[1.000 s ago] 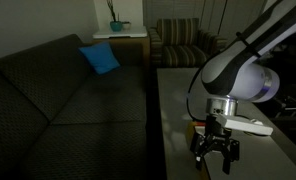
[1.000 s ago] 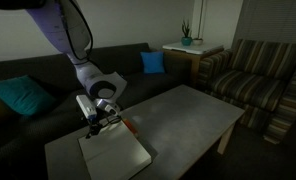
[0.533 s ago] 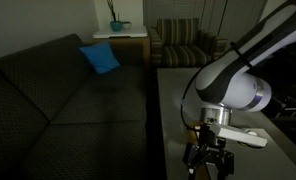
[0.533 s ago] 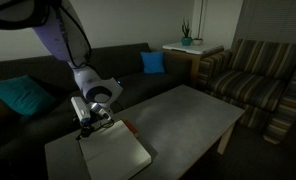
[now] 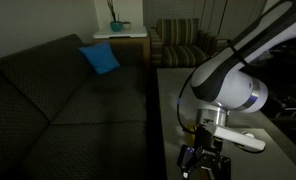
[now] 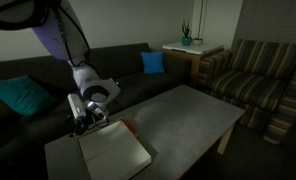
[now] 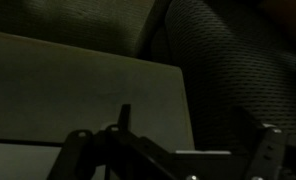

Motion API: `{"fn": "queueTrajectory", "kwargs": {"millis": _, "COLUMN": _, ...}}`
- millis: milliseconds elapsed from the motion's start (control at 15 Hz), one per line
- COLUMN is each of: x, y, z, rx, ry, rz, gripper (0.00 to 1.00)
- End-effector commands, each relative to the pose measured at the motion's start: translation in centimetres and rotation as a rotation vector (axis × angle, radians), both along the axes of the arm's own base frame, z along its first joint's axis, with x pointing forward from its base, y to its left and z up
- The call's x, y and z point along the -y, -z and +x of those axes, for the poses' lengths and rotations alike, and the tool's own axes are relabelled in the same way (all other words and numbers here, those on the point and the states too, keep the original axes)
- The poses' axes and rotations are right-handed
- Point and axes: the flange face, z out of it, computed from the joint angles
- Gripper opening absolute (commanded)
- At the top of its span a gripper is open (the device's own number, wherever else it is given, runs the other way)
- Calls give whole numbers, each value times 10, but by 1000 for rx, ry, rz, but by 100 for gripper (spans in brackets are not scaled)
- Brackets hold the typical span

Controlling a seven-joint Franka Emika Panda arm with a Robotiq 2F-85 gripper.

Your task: Close the book

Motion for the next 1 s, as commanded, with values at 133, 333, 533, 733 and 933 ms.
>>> {"fn": "queueTrajectory", "kwargs": {"millis": 133, "x": -10, "y": 1, "z": -12, "rx": -44, "ry": -24, "rz": 68, "gripper": 80}}
{"fn": "queueTrajectory", "kwargs": {"millis": 333, "x": -11, "y": 4, "z": -15, "rx": -45, "ry": -29, "rz": 80, "gripper": 58}}
{"fn": "queueTrajectory", "kwargs": {"millis": 533, "x": -11, "y": 8, "z": -13, "rx": -20, "ry": -29, "rz": 56, "gripper": 38}}
{"fn": "queueTrajectory", "kwargs": {"millis": 733, "x": -13, "y": 9, "z": -11, "rx": 9, "ry": -36, "rz": 25, "gripper": 16}}
{"fn": "queueTrajectory", "kwargs": {"millis": 933, "x": -18, "y": 11, "z": -10, "rx": 36, "ry": -47, "rz": -39, "gripper": 0}}
